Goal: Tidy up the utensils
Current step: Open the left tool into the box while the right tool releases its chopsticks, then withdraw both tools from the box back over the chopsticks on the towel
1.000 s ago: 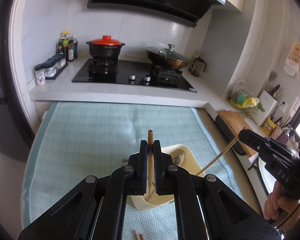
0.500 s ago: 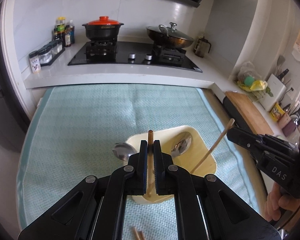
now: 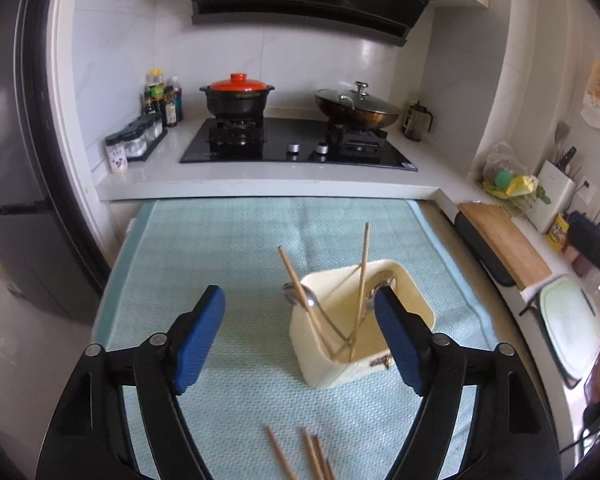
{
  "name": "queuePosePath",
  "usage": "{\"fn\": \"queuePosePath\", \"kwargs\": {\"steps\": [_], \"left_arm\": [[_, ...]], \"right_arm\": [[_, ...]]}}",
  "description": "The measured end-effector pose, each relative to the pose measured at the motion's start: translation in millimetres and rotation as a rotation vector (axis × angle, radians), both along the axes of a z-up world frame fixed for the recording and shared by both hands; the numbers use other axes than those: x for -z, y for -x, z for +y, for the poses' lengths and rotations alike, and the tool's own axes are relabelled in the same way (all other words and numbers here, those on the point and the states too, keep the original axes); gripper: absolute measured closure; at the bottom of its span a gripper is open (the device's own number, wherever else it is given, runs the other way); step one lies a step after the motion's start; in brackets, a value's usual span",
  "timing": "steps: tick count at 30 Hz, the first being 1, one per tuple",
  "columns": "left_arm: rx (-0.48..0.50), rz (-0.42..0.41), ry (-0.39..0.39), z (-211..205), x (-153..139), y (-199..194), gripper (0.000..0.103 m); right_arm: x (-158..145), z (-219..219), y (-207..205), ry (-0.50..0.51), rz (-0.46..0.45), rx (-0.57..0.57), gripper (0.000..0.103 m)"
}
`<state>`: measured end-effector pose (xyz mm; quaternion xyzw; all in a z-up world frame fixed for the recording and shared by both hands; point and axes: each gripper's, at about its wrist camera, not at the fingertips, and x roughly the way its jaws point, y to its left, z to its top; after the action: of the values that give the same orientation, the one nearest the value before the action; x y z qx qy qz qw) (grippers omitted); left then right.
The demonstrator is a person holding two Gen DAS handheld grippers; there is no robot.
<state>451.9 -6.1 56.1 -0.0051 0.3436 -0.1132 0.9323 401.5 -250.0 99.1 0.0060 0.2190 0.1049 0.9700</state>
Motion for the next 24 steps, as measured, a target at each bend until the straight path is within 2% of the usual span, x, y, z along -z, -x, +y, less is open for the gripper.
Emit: {"fn": "queuePosePath", "kwargs": {"steps": [2, 3, 6, 10, 13, 16, 18, 19, 24], "left_arm": [[0.006, -0.015, -0.032, 12.5, -2.2, 32.9, 0.012], [0.007, -0.016, -0.044, 19.3, -0.3, 49.9, 0.007], [0.014, 0.008, -0.068, 38.7, 18.2, 96.4, 0.005], [-0.024, 0.071, -0.074, 57.9, 57.7, 148.1, 0.005], [-0.09, 0.062, -0.049, 67.1, 81.6, 181.2, 0.005], [-0.14, 0.074, 0.003, 73.8, 103.1, 207.0, 0.005], [-0.169, 0.079, 0.031, 74.4, 115.8, 220.0, 0.005], [-0.181, 0.077, 0.04, 74.8, 121.3, 226.1, 0.005], [-0.233, 0.048, 0.068, 75.2, 142.3, 244.4, 0.005]], "right_arm": [[-10.4, -5.2, 32.4, 0.019, -0.032, -0.009, 0.024], [-11.5, -7.7, 47.4, 0.036, -0.034, -0.017, 0.022], [-2.4, -16.0, 82.7, 0.082, -0.001, -0.021, 0.021], [33.7, -29.2, 119.1, 0.098, 0.072, 0.008, 0.021], [71.7, -41.6, 138.0, 0.06, 0.151, 0.049, 0.021], [110.1, -56.7, 152.2, -0.03, 0.227, 0.111, 0.022], [134.3, -65.6, 161.3, -0.099, 0.281, 0.141, 0.031], [145.5, -68.8, 166.9, -0.122, 0.306, 0.159, 0.04], [187.8, -75.3, 188.6, -0.174, 0.393, 0.198, 0.06]]}}
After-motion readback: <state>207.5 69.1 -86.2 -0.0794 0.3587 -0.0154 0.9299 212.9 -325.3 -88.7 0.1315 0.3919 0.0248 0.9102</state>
